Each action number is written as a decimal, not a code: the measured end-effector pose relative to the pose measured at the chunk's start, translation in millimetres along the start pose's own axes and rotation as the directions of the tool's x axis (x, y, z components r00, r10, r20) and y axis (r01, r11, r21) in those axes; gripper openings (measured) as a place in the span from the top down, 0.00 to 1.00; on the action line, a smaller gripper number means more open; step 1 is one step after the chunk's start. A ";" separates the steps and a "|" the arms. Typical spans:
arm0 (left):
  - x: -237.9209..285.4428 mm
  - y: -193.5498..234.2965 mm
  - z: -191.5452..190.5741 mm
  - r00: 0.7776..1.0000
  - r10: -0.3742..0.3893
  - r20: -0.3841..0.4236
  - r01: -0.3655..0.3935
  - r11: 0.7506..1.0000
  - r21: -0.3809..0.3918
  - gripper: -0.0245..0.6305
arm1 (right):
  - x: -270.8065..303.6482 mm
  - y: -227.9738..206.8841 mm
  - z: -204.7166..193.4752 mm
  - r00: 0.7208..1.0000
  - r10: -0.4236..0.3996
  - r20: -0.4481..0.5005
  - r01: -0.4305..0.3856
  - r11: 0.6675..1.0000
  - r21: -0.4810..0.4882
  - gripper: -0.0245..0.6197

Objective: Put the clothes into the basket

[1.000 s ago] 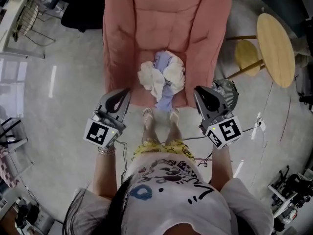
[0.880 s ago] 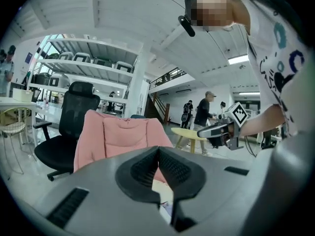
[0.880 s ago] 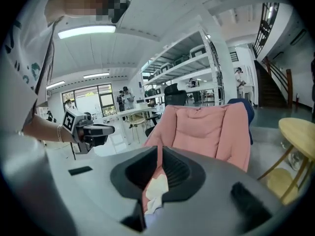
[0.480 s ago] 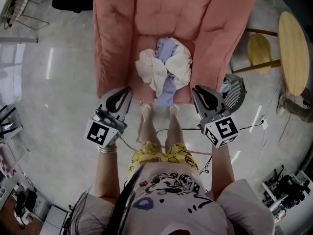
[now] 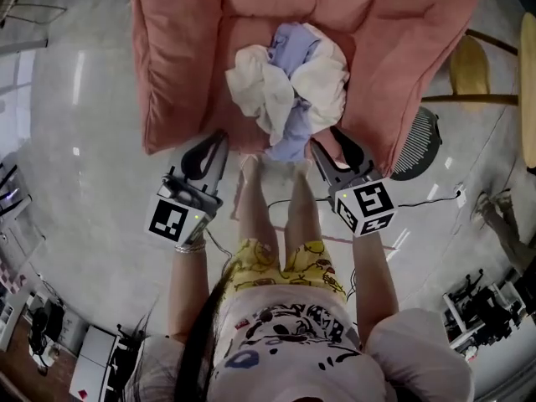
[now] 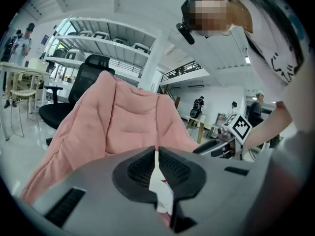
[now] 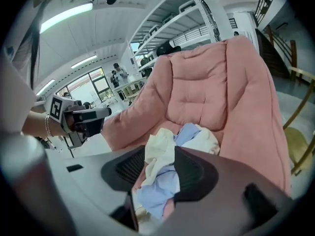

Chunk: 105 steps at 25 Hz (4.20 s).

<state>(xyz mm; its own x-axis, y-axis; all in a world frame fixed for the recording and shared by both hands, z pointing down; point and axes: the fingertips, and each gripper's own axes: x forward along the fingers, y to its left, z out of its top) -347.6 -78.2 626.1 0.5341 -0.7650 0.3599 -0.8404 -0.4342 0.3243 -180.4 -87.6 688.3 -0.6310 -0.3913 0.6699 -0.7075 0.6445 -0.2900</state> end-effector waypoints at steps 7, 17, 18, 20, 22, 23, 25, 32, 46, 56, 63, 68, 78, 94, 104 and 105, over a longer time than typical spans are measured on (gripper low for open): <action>9.1 4.7 -44.5 1.000 0.014 -0.003 -0.014 0.999 -0.038 0.94 | 53.2 -29.9 -44.0 0.993 -0.110 -0.036 0.112 0.992 0.056 0.57; 32.0 9.7 -62.0 1.000 0.004 0.016 -0.003 0.998 -0.063 0.94 | 97.2 -61.2 -97.2 0.941 -0.245 -0.234 0.276 0.954 0.113 0.53; 35.2 10.8 -65.5 1.000 0.005 0.018 -0.004 0.998 -0.069 0.94 | 100.1 -59.5 -109.7 0.933 -0.238 -0.269 0.281 0.950 0.134 0.53; 39.2 11.3 -72.4 1.000 0.005 0.010 -0.005 0.997 -0.083 0.94 | 103.8 -57.3 -131.3 0.921 -0.234 -0.313 0.294 0.942 0.163 0.53; 40.0 10.9 -75.3 1.000 0.004 -0.002 -0.004 0.995 -0.095 0.94 | 110.6 -59.4 -139.0 0.921 -0.229 -0.314 0.297 0.936 0.190 0.53; 39.6 10.6 -75.1 1.000 0.002 -0.006 -0.003 0.995 -0.098 0.94 | 115.2 -62.5 -136.8 0.926 -0.225 -0.304 0.295 0.932 0.209 0.53; 37.9 10.3 -71.9 1.000 -0.001 -0.011 0.000 0.995 -0.100 0.94 | 124.4 -70.1 -122.3 0.941 -0.215 -0.263 0.284 0.922 0.263 0.53; 42.2 18.6 -63.5 1.000 -0.004 -0.013 0.002 0.995 -0.097 0.94 | 153.4 -82.0 -61.4 0.977 -0.177 -0.119 0.203 0.945 0.255 0.53; 53.4 23.2 -68.7 1.000 0.020 -0.008 -0.020 0.993 -0.116 0.94 | 192.6 -93.1 -37.7 0.989 -0.134 -0.070 0.146 0.966 0.215 0.82; 30.1 21.7 -30.8 0.999 0.017 0.037 -0.013 0.995 -0.100 0.94 | 124.9 -38.1 37.5 0.989 -0.052 0.140 0.044 0.997 0.060 0.83; 25.3 -2.0 13.3 0.997 -0.009 0.075 0.013 0.998 -0.054 0.94 | 61.2 -25.7 84.0 0.972 -0.036 0.231 0.036 0.999 0.003 0.83; 16.6 -32.4 48.8 0.994 -0.028 0.108 0.030 0.999 -0.013 0.94 | 5.1 -16.0 102.4 0.960 -0.024 0.280 0.037 0.999 -0.041 0.83; -20.0 -70.7 135.5 0.980 -0.087 0.177 0.071 0.993 0.091 0.94 | -96.3 18.8 174.5 0.911 -0.036 0.411 0.082 0.992 -0.094 0.83; -70.2 -113.2 251.6 0.961 -0.144 0.235 0.090 0.970 0.227 0.94 | -235.3 43.0 274.4 0.809 -0.085 0.582 0.185 0.976 -0.114 0.83; -95.7 -121.0 301.0 0.943 -0.166 0.288 0.087 0.959 0.269 0.94 | -286.9 66.8 313.9 0.779 -0.081 0.621 0.214 0.966 -0.143 0.83; -98.0 -122.5 305.0 0.942 -0.170 0.290 0.089 0.958 0.273 0.94 | -292.0 69.6 316.7 0.776 -0.080 0.626 0.214 0.966 -0.143 0.83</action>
<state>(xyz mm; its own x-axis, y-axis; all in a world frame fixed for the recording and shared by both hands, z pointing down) -325.0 -95.1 284.3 0.6192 -0.7846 0.0305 -0.7827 -0.6137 0.1033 -146.2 -136.5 256.1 -0.6323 -0.7661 0.1152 -0.7735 0.6326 -0.0390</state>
